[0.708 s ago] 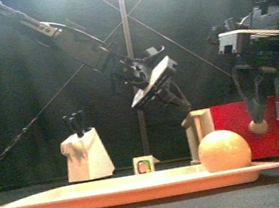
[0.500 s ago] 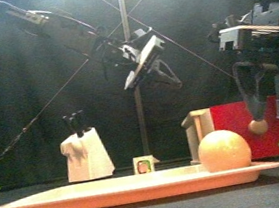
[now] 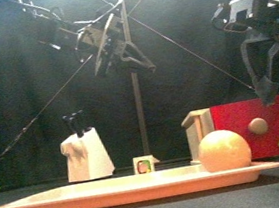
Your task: Grab pea
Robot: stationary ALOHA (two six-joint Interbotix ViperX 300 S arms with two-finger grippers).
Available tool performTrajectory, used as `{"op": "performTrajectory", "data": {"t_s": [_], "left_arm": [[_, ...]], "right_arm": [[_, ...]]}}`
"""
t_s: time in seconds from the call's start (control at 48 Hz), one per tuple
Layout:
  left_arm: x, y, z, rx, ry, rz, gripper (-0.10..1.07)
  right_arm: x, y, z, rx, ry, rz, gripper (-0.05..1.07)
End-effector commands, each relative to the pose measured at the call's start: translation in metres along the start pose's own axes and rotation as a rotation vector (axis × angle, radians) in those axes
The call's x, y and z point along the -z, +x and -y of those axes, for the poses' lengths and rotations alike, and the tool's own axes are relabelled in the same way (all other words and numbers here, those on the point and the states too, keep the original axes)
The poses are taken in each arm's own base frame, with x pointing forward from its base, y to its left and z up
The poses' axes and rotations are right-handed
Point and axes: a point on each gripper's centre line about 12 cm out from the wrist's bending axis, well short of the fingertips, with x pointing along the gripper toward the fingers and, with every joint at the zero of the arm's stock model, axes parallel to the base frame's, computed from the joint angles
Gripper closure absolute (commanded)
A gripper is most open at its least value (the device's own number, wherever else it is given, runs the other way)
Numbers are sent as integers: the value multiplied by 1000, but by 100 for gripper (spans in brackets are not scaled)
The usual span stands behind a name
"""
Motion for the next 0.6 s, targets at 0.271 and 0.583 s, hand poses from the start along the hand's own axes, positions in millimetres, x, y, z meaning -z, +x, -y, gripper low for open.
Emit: {"op": "performTrajectory", "data": {"t_s": [0.271,0.583], "left_arm": [[15,-64,11,71,42,37,67],[20,-104,13,112,39,95,67]], "right_arm": [[8,-13,-7,-21,45,-67,19],[23,2,-12,-21,34,-110,19]]}}
